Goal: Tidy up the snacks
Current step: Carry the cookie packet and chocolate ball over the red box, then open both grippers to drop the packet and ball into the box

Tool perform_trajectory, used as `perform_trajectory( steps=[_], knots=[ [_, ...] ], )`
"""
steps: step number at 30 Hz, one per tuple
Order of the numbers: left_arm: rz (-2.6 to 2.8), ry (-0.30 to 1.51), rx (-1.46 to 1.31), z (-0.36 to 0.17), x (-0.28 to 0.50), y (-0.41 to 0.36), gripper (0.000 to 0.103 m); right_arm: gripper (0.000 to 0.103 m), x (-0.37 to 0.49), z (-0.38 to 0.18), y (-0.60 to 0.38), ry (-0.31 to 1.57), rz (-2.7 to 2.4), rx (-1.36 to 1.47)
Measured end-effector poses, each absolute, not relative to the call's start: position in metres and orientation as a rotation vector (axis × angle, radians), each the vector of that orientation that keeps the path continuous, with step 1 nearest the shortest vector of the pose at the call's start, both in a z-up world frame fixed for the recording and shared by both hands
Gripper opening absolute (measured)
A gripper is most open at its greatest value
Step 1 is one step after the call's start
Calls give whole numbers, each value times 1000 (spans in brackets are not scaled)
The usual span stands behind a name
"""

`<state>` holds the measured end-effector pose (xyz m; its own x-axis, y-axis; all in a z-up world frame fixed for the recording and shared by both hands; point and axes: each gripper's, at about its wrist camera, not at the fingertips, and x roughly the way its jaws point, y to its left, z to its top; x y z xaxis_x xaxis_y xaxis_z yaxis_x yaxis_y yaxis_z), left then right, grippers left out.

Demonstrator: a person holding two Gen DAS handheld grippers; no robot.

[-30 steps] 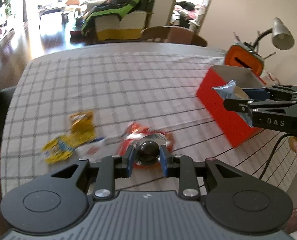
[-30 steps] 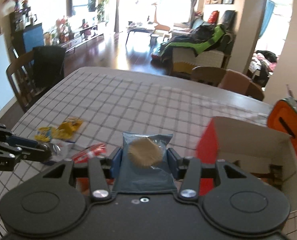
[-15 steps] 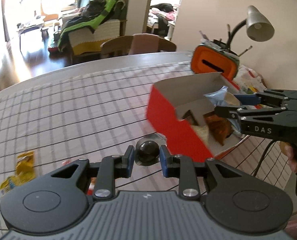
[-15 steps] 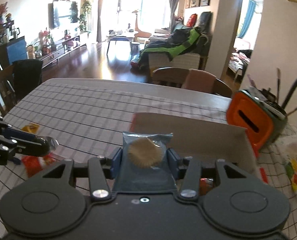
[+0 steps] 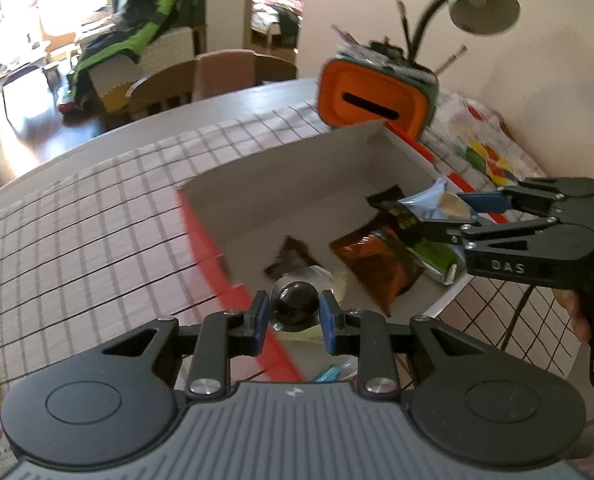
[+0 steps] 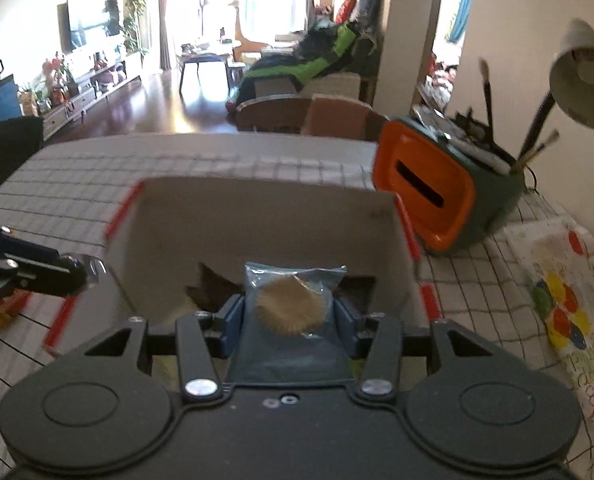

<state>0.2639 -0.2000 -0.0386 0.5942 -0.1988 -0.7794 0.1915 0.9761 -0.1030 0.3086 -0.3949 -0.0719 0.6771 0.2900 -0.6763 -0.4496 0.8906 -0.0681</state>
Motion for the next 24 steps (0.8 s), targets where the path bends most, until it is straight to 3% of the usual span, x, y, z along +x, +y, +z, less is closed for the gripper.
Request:
perform_trajectory(
  steps=[11, 24],
  knots=[
    [-234, 1016, 104, -72, 312, -253, 26, 47, 338, -99, -405, 782, 426, -274],
    [-215, 1116, 116, -94, 338, -252, 26, 48, 360, -116, -397, 840, 483, -284]
  ],
)
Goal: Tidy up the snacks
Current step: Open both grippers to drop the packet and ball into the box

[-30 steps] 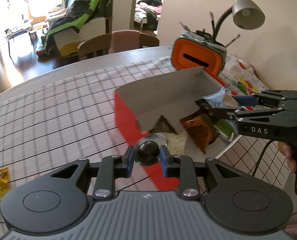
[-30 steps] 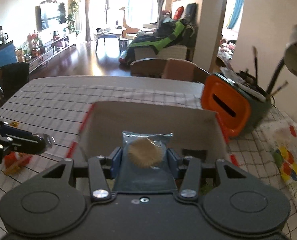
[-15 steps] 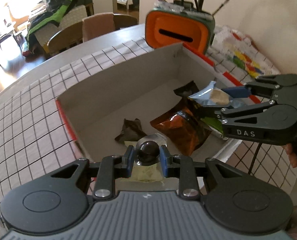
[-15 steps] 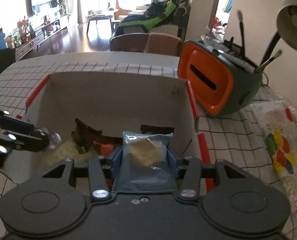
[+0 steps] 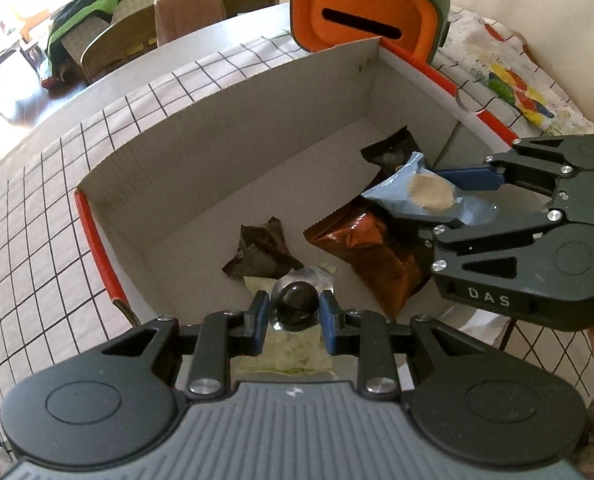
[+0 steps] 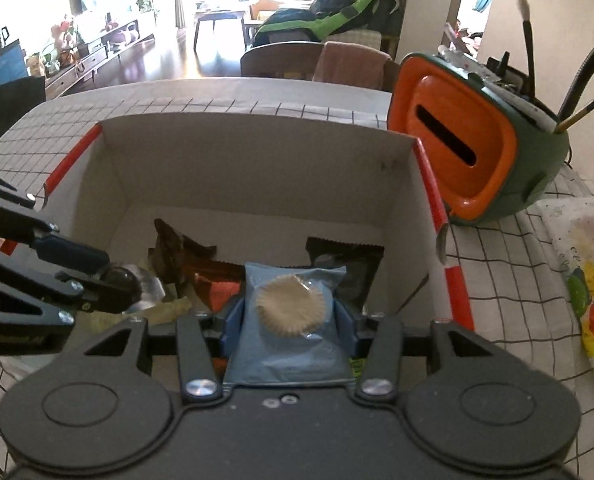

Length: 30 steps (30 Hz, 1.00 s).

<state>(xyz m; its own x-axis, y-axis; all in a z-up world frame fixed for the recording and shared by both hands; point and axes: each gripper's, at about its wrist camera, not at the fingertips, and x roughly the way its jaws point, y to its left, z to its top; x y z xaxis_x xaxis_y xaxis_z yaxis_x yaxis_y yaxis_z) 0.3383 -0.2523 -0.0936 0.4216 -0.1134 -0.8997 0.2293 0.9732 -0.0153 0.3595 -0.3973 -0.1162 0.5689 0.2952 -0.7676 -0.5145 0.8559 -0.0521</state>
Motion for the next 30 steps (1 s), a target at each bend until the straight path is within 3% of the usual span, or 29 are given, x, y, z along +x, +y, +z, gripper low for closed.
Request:
perform_trajectory(
  steps=[14, 19, 23, 30],
  knots=[
    [-205, 1089, 68, -85, 327, -237, 30, 49, 353, -104, -397, 850, 502, -256],
    [-213, 1051, 30, -72, 317, -226, 32, 54, 341, -88, -397, 824, 507, -230],
    [-211, 1010, 15, -61, 305, -217, 50, 61, 329, -76, -394, 794, 516, -220],
    [-204, 949, 20, -43, 281, -197, 56, 70, 308, -58, -378, 759, 531, -215]
  ],
)
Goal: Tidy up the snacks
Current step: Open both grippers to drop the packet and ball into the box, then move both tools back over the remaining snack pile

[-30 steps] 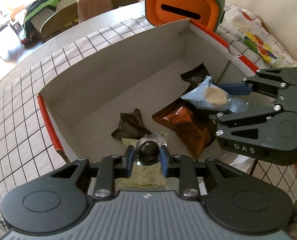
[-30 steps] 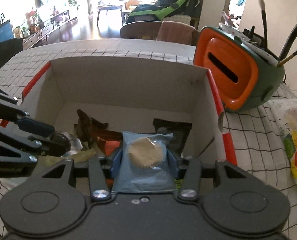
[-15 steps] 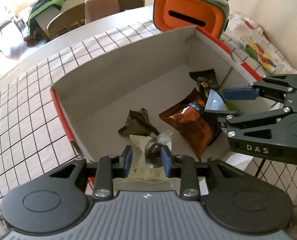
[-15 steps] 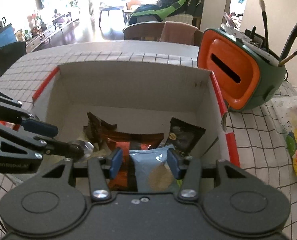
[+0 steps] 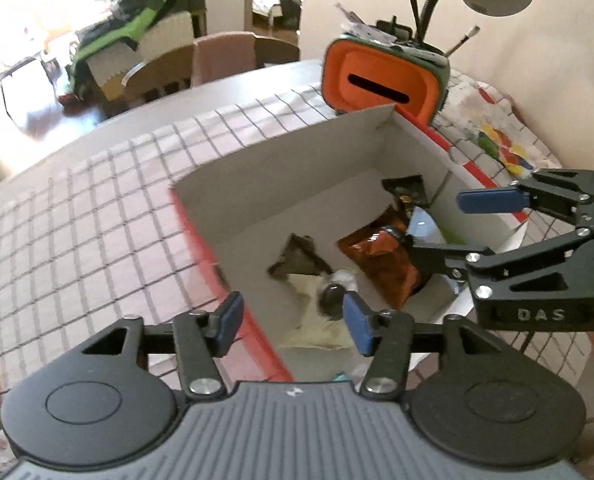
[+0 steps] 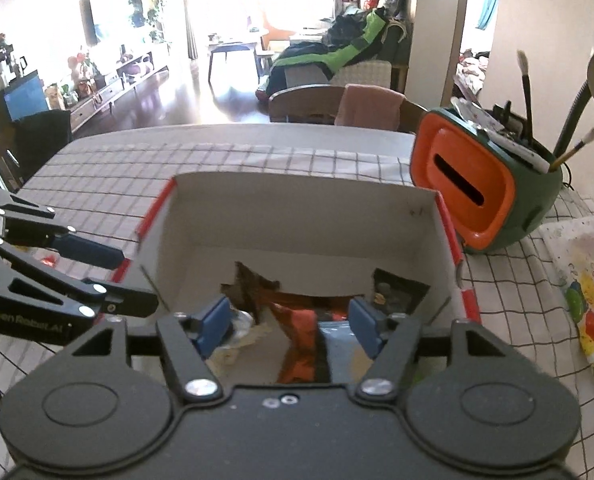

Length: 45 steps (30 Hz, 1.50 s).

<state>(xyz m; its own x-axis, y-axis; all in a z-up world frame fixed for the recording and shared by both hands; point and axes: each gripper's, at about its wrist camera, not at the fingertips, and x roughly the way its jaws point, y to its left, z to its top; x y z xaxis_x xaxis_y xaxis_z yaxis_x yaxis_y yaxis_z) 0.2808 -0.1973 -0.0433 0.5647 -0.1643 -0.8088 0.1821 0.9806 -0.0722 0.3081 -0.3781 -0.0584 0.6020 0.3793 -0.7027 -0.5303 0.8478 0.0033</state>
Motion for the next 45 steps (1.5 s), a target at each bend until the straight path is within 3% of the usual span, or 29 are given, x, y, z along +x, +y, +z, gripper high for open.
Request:
perform_trajectory(
  steps=[22, 45],
  knots=[
    [-150, 807, 6, -21, 191, -78, 81, 101, 244, -34, -276, 696, 602, -145],
    [7, 879, -92, -79, 123, 99, 84, 103, 199, -82, -123, 769, 677, -260]
  ],
)
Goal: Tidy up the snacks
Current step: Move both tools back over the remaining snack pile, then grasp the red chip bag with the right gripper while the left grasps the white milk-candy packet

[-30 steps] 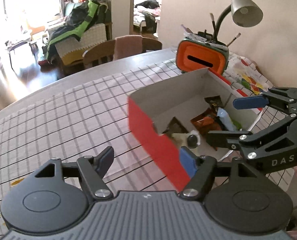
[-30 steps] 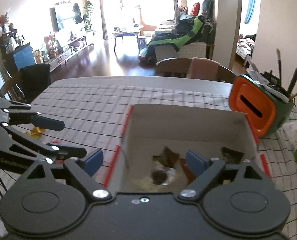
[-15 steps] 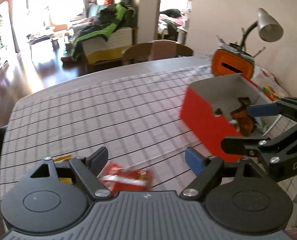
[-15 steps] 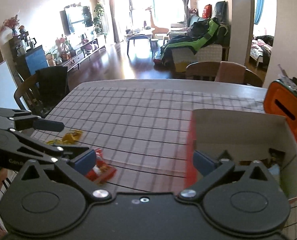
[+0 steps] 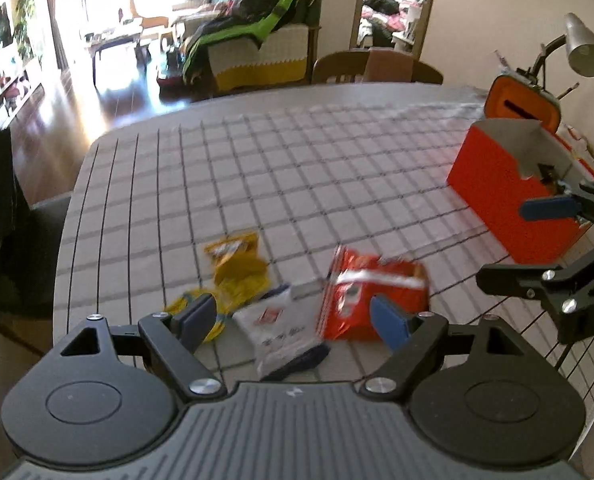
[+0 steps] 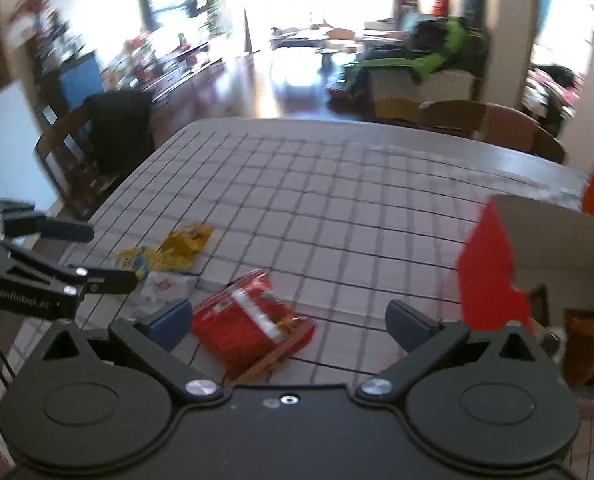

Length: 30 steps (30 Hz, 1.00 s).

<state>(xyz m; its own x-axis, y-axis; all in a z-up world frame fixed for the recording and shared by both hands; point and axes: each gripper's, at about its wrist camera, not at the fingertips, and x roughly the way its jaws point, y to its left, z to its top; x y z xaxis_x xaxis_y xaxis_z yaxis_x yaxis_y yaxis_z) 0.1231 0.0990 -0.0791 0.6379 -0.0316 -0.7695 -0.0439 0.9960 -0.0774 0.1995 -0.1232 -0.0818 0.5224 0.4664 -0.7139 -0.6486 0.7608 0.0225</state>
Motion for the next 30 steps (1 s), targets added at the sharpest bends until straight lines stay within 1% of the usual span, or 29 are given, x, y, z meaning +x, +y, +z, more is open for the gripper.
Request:
perform_trajectory(
  steps=[5, 12, 19, 23, 30],
  knots=[
    [61, 936, -158, -101, 124, 113, 84, 103, 198, -98, -92, 754, 791, -438],
    [166, 1020, -252, -123, 141, 123, 84, 101, 207, -129, -68, 810, 889, -568],
    [224, 1070, -296, -134, 164, 120, 84, 99, 220, -154, -54, 846, 913, -686],
    [254, 1086, -268, -140, 175, 114, 84, 97, 229, -163, -47, 865, 914, -699],
    [281, 1106, -261, -151, 187, 111, 83, 88, 238, -169, -46, 904, 933, -641]
  ],
)
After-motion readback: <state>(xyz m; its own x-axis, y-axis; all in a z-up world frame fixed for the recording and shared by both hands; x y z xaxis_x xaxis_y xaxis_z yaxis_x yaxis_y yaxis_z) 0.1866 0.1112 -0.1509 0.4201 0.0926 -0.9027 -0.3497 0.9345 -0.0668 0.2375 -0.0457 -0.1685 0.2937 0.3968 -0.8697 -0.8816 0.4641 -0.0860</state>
